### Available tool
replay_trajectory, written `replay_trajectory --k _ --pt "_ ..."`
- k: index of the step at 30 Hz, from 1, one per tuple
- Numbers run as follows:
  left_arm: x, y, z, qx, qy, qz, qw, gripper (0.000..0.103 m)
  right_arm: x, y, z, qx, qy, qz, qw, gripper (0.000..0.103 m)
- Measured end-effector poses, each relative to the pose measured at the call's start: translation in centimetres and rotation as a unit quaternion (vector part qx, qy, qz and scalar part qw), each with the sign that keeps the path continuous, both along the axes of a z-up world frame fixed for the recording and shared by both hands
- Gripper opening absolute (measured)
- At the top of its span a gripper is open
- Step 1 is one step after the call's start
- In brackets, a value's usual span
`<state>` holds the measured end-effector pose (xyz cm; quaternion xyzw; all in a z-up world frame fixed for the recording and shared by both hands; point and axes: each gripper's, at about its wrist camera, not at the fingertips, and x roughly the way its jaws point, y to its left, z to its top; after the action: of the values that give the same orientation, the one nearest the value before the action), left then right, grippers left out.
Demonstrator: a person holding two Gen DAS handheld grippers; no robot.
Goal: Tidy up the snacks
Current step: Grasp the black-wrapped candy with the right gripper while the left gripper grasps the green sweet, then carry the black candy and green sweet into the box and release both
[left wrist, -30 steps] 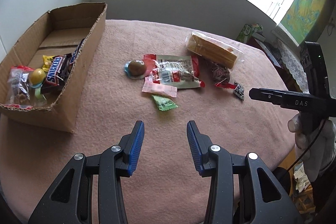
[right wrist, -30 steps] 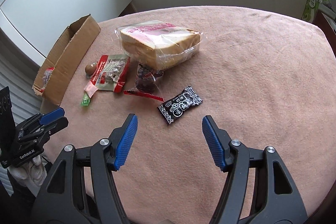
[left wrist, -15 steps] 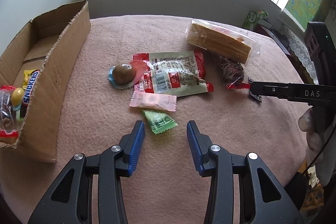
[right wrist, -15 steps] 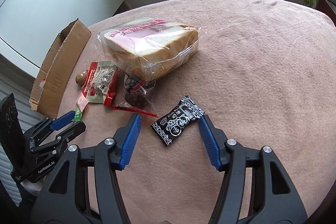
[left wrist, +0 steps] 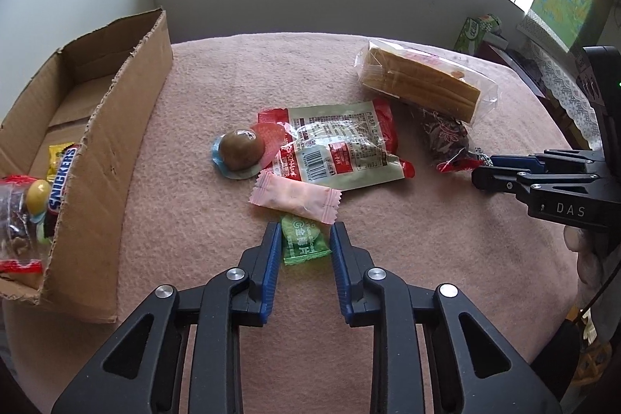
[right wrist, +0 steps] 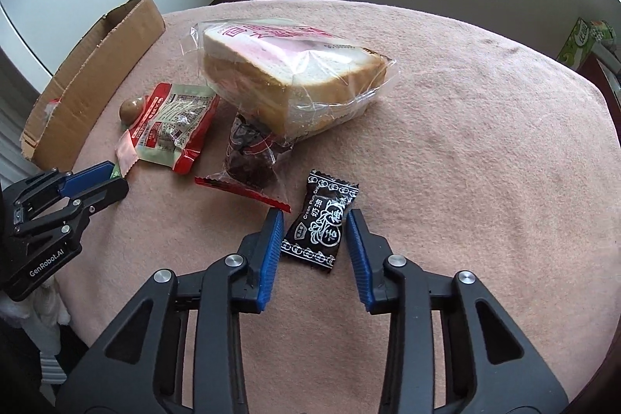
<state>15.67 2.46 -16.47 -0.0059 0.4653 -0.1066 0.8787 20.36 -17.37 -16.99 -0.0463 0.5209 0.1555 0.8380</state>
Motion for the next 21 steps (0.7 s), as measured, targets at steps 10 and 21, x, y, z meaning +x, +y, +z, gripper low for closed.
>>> replay_trajectory --k 10,21 --pt "-1.6 1.8 0.1 -0.010 0.001 -0.002 1.0000 0.022 -0.7 -1.9 0.3 0.015 0.007 -0.005 1.000 0.029" --pt "-3.3 1.9 0.1 -0.016 0.002 -0.002 0.9999 0.022 -2.5 -2.4 0.5 0.018 0.001 -0.005 1.000 0.029"
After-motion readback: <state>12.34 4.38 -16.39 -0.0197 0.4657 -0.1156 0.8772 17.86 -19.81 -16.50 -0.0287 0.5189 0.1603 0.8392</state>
